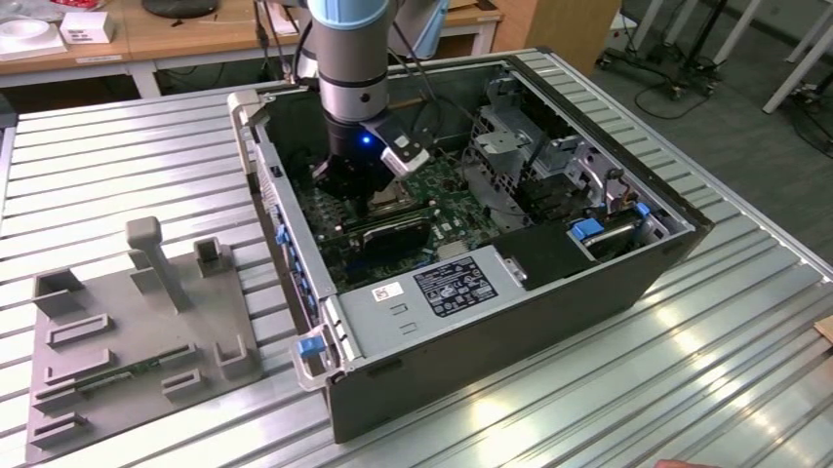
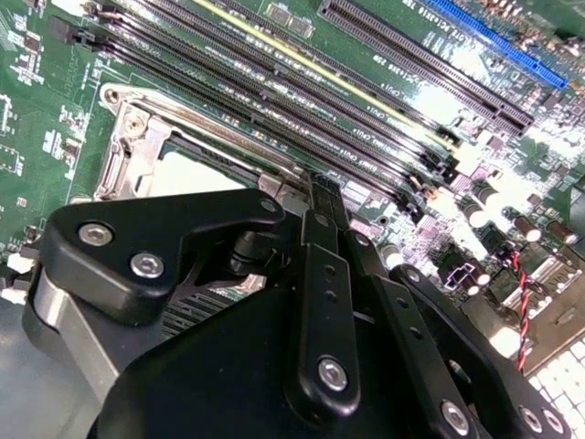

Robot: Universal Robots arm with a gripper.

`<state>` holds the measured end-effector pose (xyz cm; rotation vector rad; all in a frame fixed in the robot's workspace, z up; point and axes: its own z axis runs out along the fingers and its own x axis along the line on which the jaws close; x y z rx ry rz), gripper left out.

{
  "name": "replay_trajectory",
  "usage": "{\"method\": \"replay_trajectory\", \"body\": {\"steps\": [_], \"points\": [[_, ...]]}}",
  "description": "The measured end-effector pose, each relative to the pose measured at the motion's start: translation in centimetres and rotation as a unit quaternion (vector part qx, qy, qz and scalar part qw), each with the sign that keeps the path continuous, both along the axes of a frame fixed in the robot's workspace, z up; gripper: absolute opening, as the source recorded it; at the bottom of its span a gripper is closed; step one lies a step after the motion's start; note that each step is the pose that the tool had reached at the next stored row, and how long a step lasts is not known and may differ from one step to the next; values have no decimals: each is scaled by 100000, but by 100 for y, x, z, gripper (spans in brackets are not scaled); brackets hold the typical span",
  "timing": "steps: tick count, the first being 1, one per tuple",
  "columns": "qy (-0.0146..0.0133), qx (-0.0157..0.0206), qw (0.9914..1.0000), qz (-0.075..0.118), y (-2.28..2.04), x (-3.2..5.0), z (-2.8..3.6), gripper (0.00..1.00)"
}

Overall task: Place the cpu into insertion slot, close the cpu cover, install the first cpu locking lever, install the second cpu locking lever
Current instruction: 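Install the second cpu locking lever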

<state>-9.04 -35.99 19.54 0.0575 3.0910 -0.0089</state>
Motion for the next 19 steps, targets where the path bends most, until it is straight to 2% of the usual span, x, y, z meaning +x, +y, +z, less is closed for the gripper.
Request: {"method": "replay_trajectory", "body": {"steps": [3, 7, 15, 19], "points": [[-46, 124, 100000, 5, 3, 2, 25, 11], [3, 49, 100000, 10, 0, 0, 56, 11], [-188, 105, 100000, 4, 0, -26, 45, 11], [-268, 278, 99999, 4, 0, -44, 30, 11]]}}
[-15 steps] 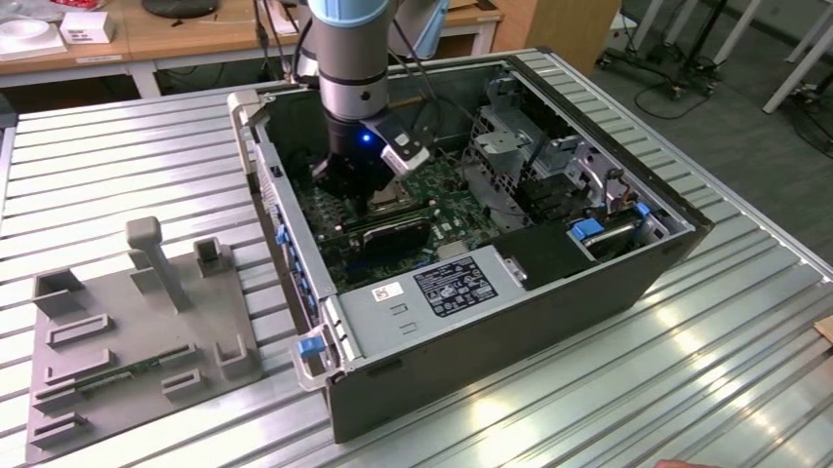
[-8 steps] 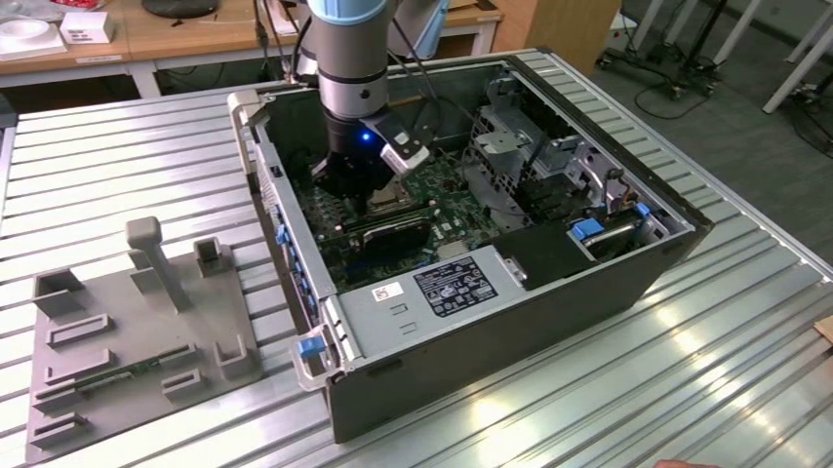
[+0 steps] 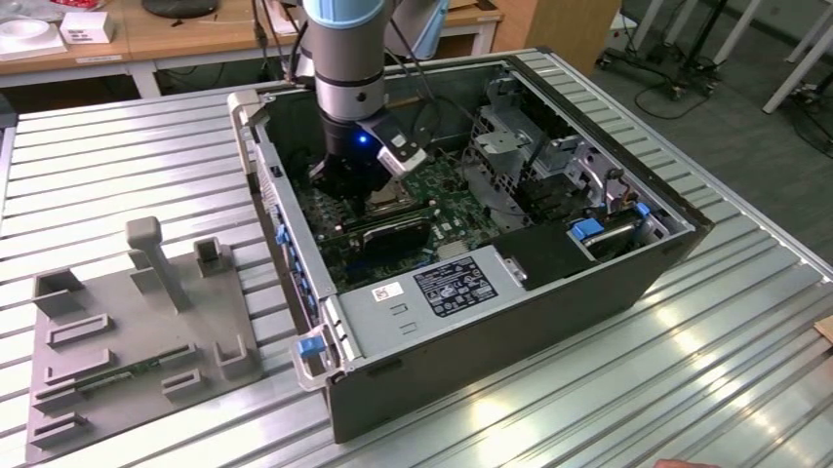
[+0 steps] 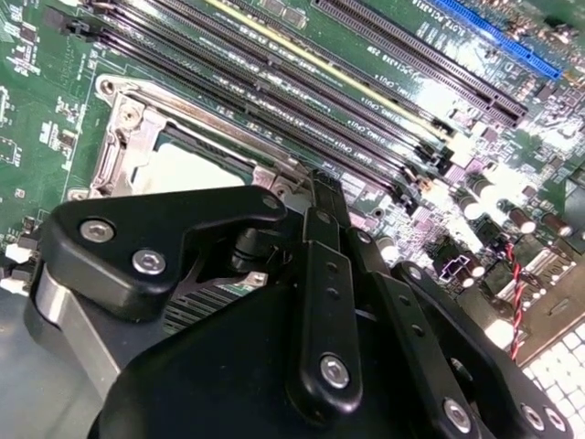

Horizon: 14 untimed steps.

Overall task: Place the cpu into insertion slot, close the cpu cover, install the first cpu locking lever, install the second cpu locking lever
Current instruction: 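Install the second cpu locking lever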

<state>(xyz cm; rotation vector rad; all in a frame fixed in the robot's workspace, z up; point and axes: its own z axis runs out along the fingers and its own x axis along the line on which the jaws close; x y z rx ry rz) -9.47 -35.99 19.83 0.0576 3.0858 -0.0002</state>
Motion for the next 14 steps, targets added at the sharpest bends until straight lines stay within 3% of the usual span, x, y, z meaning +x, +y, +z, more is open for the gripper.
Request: {"method": "replay_trajectory", "body": {"steps": [14], "points": [[-7, 203, 100000, -1, 0, -6, -29, 11]]}}
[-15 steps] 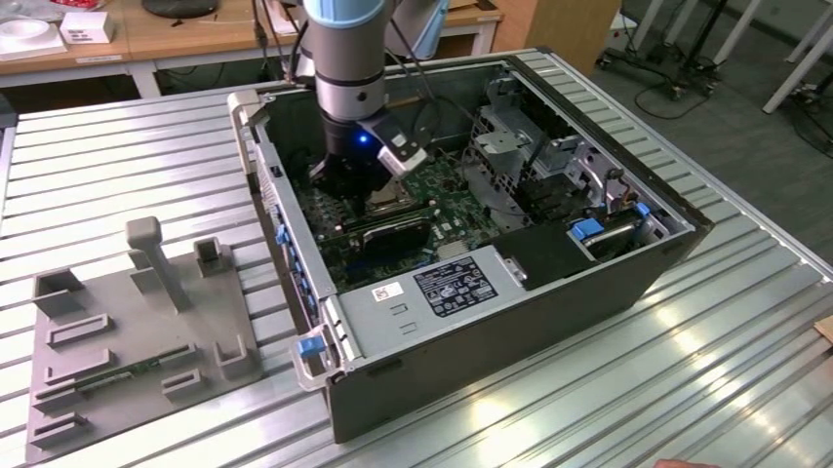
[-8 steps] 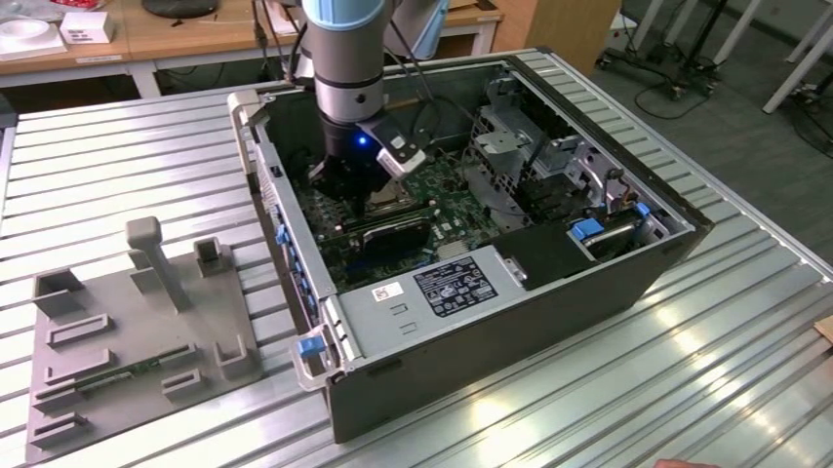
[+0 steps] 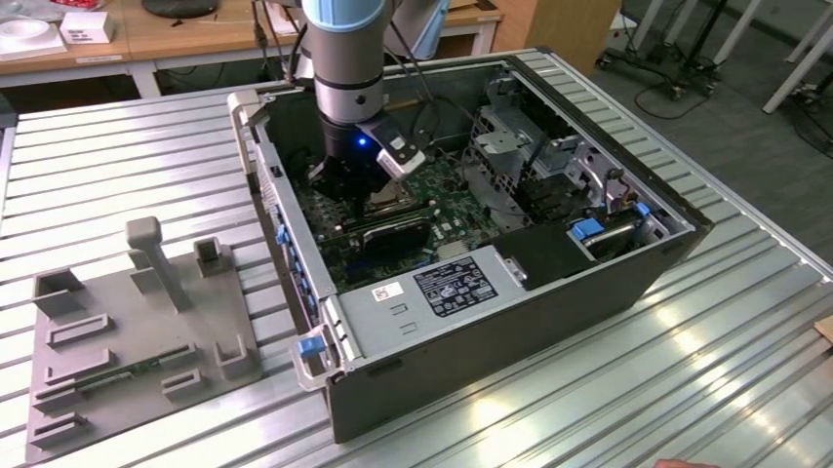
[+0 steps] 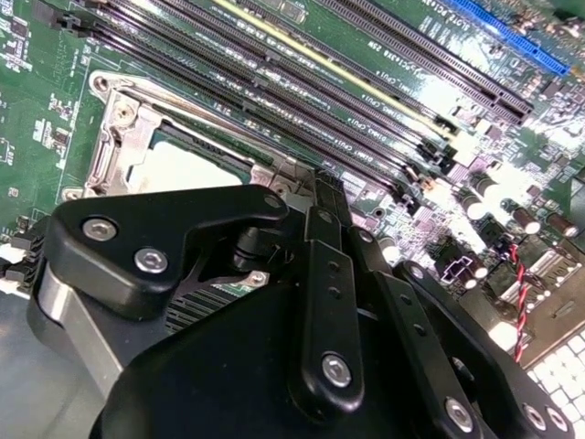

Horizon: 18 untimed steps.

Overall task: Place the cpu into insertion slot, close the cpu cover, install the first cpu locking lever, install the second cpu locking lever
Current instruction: 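Install the second cpu locking lever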

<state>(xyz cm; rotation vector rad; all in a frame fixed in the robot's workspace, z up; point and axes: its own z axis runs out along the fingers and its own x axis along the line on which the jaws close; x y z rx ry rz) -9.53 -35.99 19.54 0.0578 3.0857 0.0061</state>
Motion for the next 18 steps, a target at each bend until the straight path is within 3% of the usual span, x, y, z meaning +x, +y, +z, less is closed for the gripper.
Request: {"method": "replay_trajectory", "body": {"steps": [6, 18], "points": [[-37, 37, 100000, 1, 2, 1, 22, 11], [-3, -3, 100000, -2, 0, 0, 258, 11]]}}
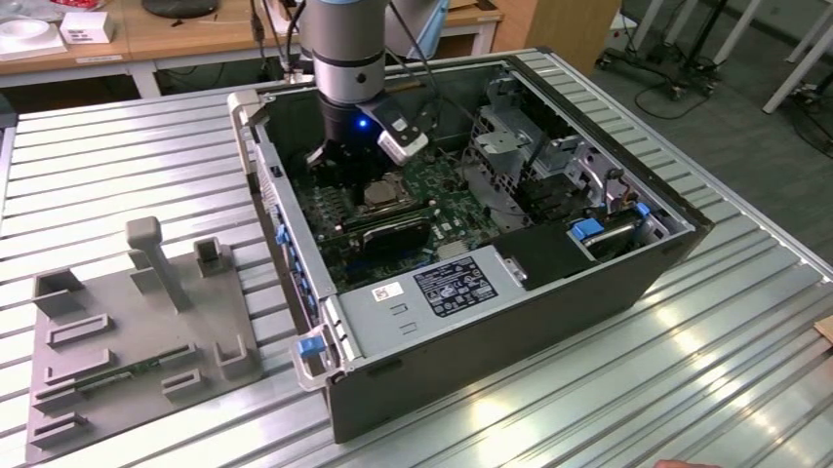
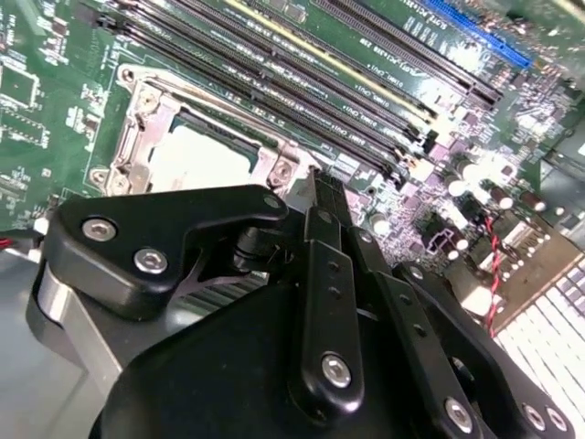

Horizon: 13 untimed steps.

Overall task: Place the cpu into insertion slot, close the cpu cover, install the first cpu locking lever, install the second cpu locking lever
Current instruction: 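Install the second cpu locking lever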

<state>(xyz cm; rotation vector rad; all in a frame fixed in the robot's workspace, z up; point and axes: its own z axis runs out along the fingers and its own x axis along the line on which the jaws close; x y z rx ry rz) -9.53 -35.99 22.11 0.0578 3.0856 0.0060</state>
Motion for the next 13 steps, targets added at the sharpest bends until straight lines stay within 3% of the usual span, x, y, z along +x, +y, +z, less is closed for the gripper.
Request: {"method": "replay_trajectory", "body": {"steps": [7, 13], "points": [[3, -2, 100000, 10, 0, 11, 2, 11], [-2, 4, 100000, 4, 2, 136, -1, 11]]}}
